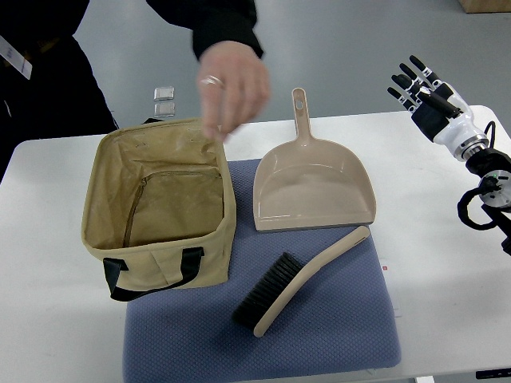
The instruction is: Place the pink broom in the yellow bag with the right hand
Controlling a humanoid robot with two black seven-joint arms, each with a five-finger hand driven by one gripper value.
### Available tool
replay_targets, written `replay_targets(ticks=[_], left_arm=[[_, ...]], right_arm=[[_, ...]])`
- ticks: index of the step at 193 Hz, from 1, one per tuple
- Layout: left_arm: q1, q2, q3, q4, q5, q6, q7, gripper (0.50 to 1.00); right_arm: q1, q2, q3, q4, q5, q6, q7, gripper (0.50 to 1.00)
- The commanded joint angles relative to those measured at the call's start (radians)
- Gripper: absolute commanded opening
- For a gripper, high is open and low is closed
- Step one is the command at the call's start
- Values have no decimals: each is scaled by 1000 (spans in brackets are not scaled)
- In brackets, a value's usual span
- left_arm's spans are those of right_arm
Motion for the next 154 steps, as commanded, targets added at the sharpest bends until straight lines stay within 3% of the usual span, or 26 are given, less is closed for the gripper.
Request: replay_targets(ticks=[1, 154], left_arm=[[0, 0, 0, 1, 0, 0, 0, 1000], [5, 0, 0, 11, -12, 8, -2, 1000]], right_arm=[[-2, 3, -2, 0, 0, 3, 0, 928], [3, -7, 6, 0, 0, 20, -2, 928]])
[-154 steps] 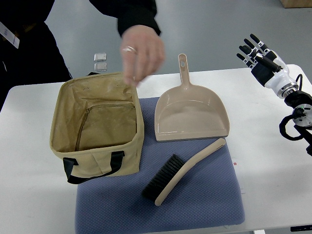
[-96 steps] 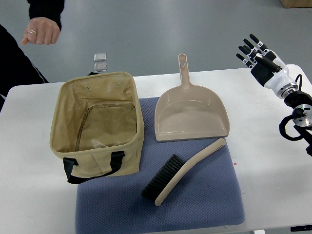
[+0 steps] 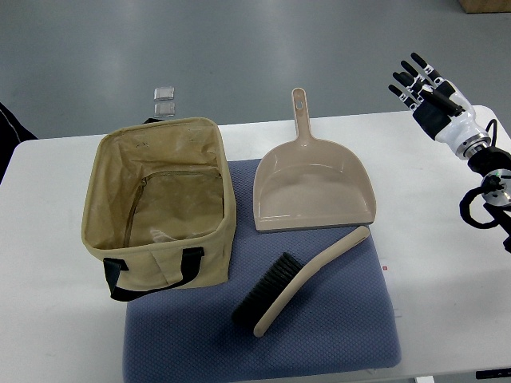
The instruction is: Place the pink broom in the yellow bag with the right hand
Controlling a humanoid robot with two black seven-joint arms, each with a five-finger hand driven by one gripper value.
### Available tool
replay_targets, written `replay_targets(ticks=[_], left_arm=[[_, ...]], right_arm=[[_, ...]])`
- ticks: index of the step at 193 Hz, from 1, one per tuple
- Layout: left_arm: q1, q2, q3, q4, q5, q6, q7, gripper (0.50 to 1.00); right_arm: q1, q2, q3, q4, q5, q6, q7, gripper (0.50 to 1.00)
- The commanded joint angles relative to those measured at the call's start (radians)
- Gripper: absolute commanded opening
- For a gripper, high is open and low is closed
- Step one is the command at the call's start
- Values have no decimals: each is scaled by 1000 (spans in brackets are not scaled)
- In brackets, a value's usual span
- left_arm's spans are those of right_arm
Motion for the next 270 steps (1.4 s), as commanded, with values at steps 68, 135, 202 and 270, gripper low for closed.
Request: replay_targets(ticks=[68, 135, 202, 270], left_arm=[[0, 0, 0, 4, 0, 0, 0, 1000], [0, 0, 0, 4, 0, 0, 0, 1000], [0, 0, 0, 4, 0, 0, 0, 1000], [0, 0, 0, 5, 0, 0, -1, 1000]], right_arm=[[-1, 1, -1, -34, -5, -1, -3, 928], [-7, 10, 0, -34, -8, 73, -9, 928], [1, -1, -3, -32, -23, 73, -9, 928], [1, -14, -6, -31, -35, 73, -6, 928]])
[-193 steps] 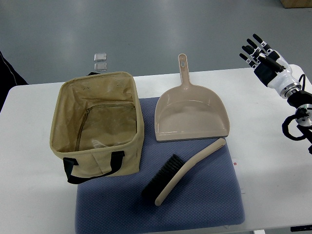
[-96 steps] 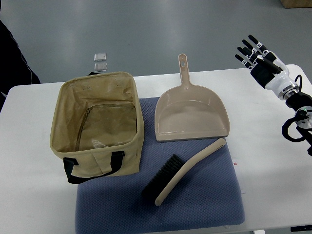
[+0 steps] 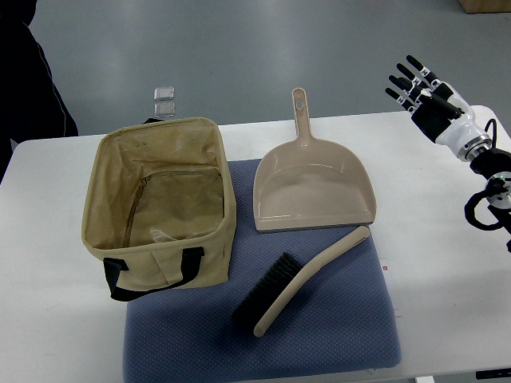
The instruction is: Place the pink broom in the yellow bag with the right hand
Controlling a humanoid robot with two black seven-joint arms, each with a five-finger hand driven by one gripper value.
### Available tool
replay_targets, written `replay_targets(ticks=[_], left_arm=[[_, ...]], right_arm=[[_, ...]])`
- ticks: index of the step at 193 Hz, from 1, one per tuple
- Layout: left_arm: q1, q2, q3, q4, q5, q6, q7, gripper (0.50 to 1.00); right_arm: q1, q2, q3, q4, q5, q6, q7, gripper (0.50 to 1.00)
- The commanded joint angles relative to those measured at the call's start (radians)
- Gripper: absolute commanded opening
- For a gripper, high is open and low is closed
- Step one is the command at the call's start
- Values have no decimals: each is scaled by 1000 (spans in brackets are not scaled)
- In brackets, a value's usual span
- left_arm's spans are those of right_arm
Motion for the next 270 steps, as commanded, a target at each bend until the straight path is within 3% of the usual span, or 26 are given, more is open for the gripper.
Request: replay_targets(ticks=[1, 49, 108, 131, 162, 180, 197, 233, 270], left_arm=[[0, 0, 0, 1, 0, 0, -1, 1000], [0, 0, 0, 1, 0, 0, 0, 1000], [0, 0, 0, 1, 0, 0, 0, 1000], [0, 0, 0, -1, 0, 0, 0, 1000], [0, 0, 0, 1, 0, 0, 0, 1000], [0, 0, 0, 1, 0, 0, 0, 1000], [0, 0, 0, -1, 0, 0, 0, 1000], [0, 0, 0, -1, 0, 0, 0, 1000], [0, 0, 0, -1, 0, 0, 0, 1000]], right_arm=[[-1, -7, 0, 1, 0, -1, 3, 928], [1, -9, 3, 6, 11, 6, 5, 928], [48, -79, -61, 21, -94, 143, 21, 926], [84, -136, -138, 83, -264, 151, 127, 924], [114, -219, -230, 258, -610, 151, 285, 921], [116, -237, -267, 347, -801, 151, 342, 921], [117, -262, -319, 442, -1006, 40, 349, 921], [117, -293, -503, 594, -1368, -297, 349, 921], [122, -293, -637, 626, -1510, -468, 349, 919]])
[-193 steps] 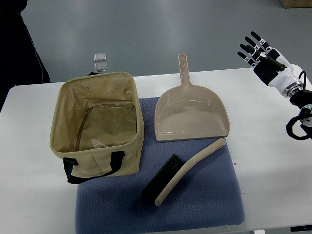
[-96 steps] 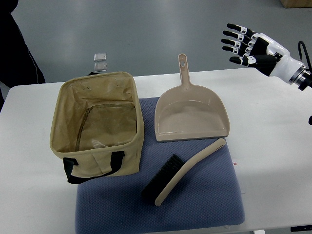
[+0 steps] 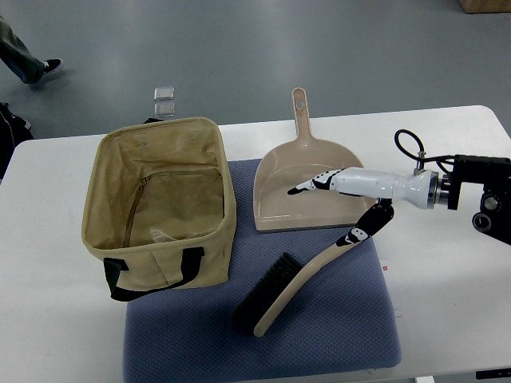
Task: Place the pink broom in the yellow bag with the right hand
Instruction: 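Move the right hand over the dustpan down toward the brush handle, then close the right hand's fingers around the curved beige brush handle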
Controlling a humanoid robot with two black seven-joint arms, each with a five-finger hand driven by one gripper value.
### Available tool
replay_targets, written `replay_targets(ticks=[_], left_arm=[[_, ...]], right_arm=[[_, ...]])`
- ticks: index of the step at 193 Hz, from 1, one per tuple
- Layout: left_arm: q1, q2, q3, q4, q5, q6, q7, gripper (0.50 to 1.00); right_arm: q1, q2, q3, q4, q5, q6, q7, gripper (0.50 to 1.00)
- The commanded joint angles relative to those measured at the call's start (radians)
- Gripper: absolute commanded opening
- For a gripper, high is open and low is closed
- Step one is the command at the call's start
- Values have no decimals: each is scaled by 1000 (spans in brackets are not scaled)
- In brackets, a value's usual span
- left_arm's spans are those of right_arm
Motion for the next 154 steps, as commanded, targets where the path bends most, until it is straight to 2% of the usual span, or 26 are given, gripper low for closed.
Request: replay_targets(ticks=[1, 48, 72, 84, 115, 140, 154], left_arm=[[0, 0, 0, -1, 0, 0, -1, 1000], [0, 0, 0, 1, 0, 0, -1, 1000], [0, 0, 0, -1, 0, 0, 1, 1000], [0, 0, 0, -1, 0, 0, 1, 1000], [0, 0, 0, 1, 0, 0, -1, 1000], [0, 0, 0, 1, 0, 0, 1, 1000], [0, 0, 0, 1, 0, 0, 1, 1000]], right_arm=[[4, 1, -73, 15, -73, -90, 0, 919], [4, 5, -173, 15, -179, -233, 0, 901], [4, 10, -208, 13, -213, -290, 0, 864], [4, 11, -211, 13, -219, -304, -3, 844], [4, 11, -211, 13, -254, -325, -68, 809], [4, 13, -213, 13, -260, -328, -119, 805], [2, 13, -219, 11, -271, -328, -126, 805]])
